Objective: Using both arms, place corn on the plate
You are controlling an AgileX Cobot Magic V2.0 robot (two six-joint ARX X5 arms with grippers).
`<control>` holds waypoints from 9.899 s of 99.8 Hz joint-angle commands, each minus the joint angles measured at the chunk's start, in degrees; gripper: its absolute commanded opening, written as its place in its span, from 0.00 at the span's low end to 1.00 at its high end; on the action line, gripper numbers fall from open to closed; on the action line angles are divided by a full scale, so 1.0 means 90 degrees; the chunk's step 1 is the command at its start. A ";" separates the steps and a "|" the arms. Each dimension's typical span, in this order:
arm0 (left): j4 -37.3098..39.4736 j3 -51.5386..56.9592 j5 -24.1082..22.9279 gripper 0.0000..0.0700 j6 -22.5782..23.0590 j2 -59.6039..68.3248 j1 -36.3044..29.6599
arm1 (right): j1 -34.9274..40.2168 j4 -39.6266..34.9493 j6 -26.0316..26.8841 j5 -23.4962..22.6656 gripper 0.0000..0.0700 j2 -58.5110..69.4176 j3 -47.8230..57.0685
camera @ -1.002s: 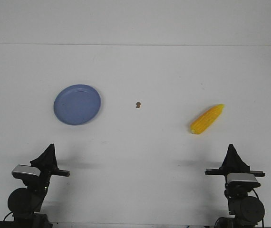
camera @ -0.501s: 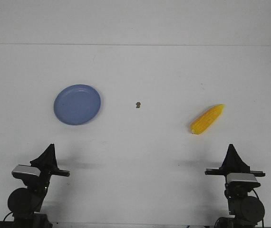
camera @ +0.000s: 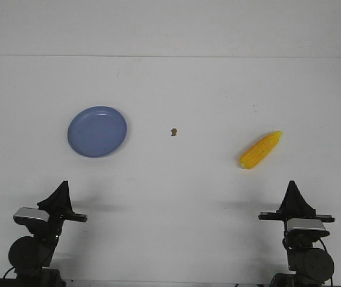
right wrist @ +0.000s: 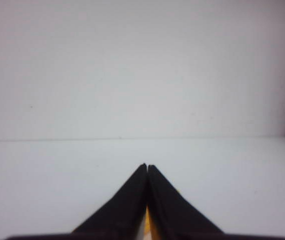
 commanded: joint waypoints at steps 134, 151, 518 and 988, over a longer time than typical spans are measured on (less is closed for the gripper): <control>-0.5853 0.6713 -0.0017 0.34 -0.0461 0.5068 0.0005 | 0.0007 -0.5430 0.0265 0.0308 0.27 0.4743 0.5639; -0.5853 0.6713 -0.0017 0.80 -0.0459 0.5068 0.0005 | 0.0007 -0.5462 0.0272 0.0306 0.96 0.4724 0.5639; -0.2759 0.5792 0.3062 0.01 -0.0957 1.0066 -0.1770 | 0.0007 -0.5421 0.0294 0.0328 0.97 0.4663 0.5639; -0.3388 0.5569 -0.0347 1.00 0.0692 0.6776 -0.0665 | 0.2805 -0.3616 0.0289 0.0357 0.90 0.6790 0.5843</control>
